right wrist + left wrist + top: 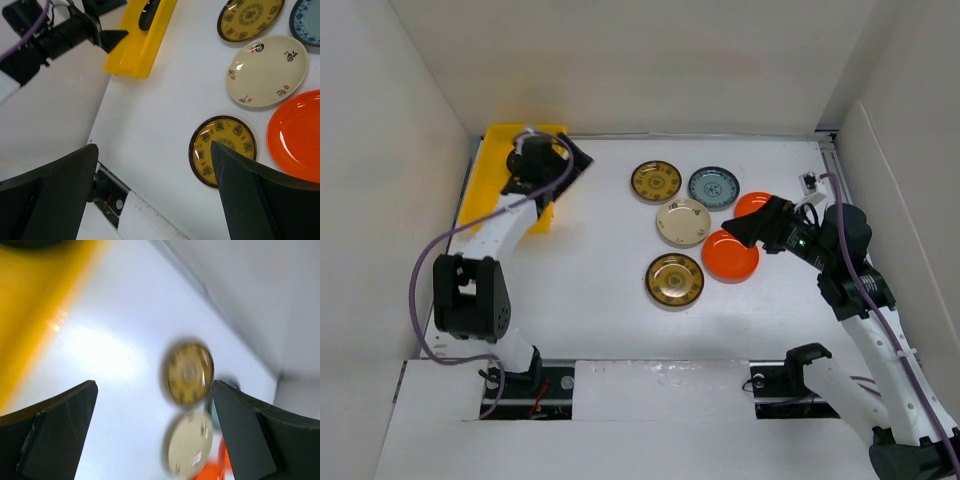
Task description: Place the plates into the plastic bin on the countertop
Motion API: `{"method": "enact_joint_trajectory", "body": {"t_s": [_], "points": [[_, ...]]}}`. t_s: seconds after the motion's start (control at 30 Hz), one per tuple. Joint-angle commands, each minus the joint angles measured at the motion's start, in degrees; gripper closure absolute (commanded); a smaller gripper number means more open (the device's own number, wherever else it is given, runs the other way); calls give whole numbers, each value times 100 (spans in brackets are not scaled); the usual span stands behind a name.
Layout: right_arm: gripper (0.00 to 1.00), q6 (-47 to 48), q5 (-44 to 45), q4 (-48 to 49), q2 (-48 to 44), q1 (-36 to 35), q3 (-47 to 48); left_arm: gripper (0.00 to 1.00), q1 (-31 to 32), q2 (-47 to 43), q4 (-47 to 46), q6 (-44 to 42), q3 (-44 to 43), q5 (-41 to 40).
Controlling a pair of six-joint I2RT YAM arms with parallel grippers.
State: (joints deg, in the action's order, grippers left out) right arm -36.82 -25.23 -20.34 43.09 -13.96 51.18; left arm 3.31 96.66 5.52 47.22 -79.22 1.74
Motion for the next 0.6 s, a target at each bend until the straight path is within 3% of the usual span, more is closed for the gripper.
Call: {"method": "enact_joint_trajectory", "body": {"t_s": [0.0,0.03,0.17,0.37,0.5,0.57], "points": [[0,131,36,100,-82,-46,191,0,1080,-814,-902,-609,1643,652],[0,131,-16,39,-82,-98,191,0,1284,-937,-1104,-609,2360,800],[0,263,-69,-32,-82,-99,243,0,2234,-1176,-2334,-670,3577,1284],[0,263,-69,-84,-248,-99,191,0,2823,-957,-2890,-329,4423,1320],[0,210,-69,-84,-354,-99,86,4,3350,-799,-2951,-328,4556,1120],[0,210,-69,-137,-424,-99,85,11,3535,-632,-2829,-267,4486,987]]}}
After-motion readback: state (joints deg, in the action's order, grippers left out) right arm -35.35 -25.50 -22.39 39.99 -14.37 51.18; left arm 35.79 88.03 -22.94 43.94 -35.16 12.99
